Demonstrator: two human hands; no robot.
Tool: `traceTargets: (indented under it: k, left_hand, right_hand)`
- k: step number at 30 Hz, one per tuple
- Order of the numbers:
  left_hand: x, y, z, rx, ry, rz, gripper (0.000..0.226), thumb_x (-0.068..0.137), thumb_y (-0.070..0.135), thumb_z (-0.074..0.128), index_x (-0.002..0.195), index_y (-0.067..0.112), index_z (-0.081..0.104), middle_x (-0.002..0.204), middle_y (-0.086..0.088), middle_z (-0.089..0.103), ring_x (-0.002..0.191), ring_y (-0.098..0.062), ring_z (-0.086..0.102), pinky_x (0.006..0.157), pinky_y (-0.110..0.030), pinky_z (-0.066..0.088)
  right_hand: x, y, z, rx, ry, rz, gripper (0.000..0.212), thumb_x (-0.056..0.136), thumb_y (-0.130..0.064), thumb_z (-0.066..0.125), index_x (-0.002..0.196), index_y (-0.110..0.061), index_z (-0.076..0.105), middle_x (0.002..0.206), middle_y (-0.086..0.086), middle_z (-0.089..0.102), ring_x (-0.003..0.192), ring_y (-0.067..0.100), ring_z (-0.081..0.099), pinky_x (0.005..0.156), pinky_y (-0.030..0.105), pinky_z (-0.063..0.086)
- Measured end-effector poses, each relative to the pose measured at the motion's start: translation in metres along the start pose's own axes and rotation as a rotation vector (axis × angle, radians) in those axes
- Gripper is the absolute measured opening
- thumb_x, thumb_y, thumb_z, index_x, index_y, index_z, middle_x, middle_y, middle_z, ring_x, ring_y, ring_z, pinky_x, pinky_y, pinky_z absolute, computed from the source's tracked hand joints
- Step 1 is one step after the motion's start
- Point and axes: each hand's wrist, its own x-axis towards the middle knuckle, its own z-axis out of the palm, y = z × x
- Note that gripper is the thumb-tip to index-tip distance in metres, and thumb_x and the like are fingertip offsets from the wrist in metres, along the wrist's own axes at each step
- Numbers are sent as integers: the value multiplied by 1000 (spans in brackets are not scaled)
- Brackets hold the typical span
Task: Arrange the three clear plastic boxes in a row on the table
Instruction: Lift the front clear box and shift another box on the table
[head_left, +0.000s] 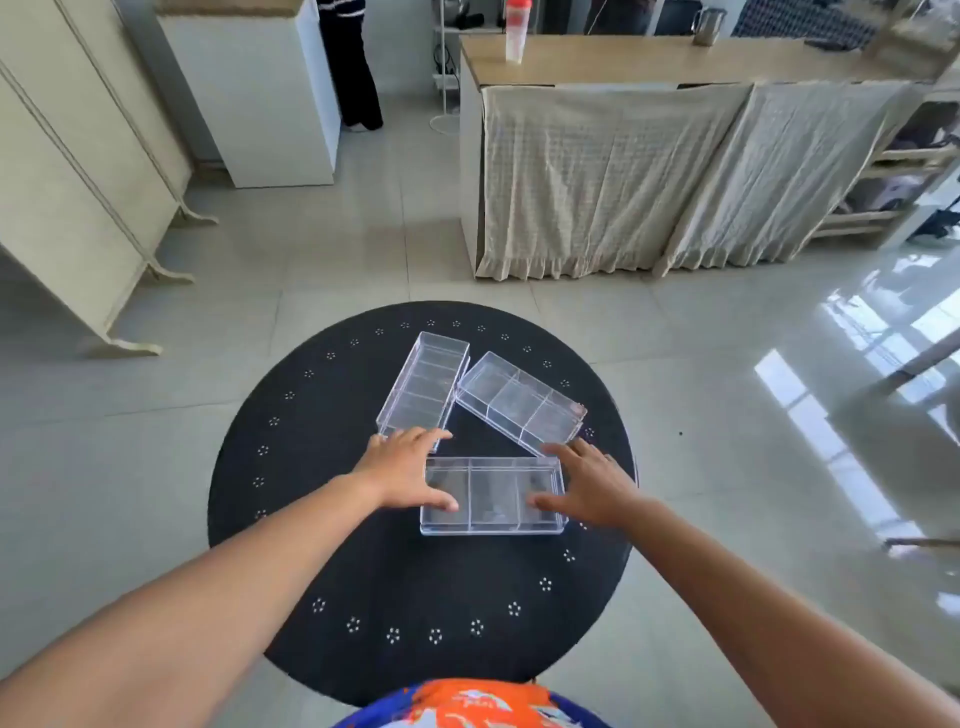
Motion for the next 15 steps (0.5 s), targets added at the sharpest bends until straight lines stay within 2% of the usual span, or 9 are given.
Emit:
traceTargets:
  k: [2, 5, 9, 12, 15]
  left_hand:
    - [-6, -1, 12, 49, -44, 25, 127, 40, 83, 63, 150, 40, 14, 154, 7, 35, 141, -22, 35, 109, -49, 30]
    - [-14, -7, 36, 61, -67, 6, 137, 39, 74, 71, 151, 44, -2, 162, 7, 15, 147, -23, 21, 111, -50, 26]
    - [-12, -7, 43, 31, -131, -41, 134, 47, 56, 81, 151, 44, -2, 166, 6, -3, 152, -22, 8, 114, -53, 21]
    - [-10, -5, 48, 6, -99, -48, 123, 56, 43, 83, 153, 40, 7, 165, 6, 1, 151, -20, 13, 113, -51, 24]
    - [-7, -5, 47, -36, -48, -45, 115, 60, 35, 81, 153, 37, 12, 161, 8, 17, 144, -21, 31, 109, -46, 32]
  right_hand:
    - [-8, 7, 11, -111, -31, -48, 111, 60, -89, 52, 155, -38, 24, 154, 2, 37, 141, 27, 40, 116, 45, 29]
    - [-17, 17, 33, -124, -55, -55, 122, 59, -82, 67, 158, -39, 9, 160, 0, 24, 145, 28, 34, 117, 48, 27]
    - [-10, 19, 44, -60, -68, -20, 122, 68, -62, 78, 159, -38, 1, 168, -2, 7, 149, 30, 31, 117, 48, 28]
    - [-4, 22, 53, 42, -83, 4, 121, 72, -47, 81, 159, -41, -3, 170, -8, -8, 149, 31, 34, 117, 47, 30]
    - [0, 23, 57, 154, -67, 32, 120, 70, -40, 83, 158, -43, 1, 170, -14, -4, 145, 26, 42, 110, 44, 38]
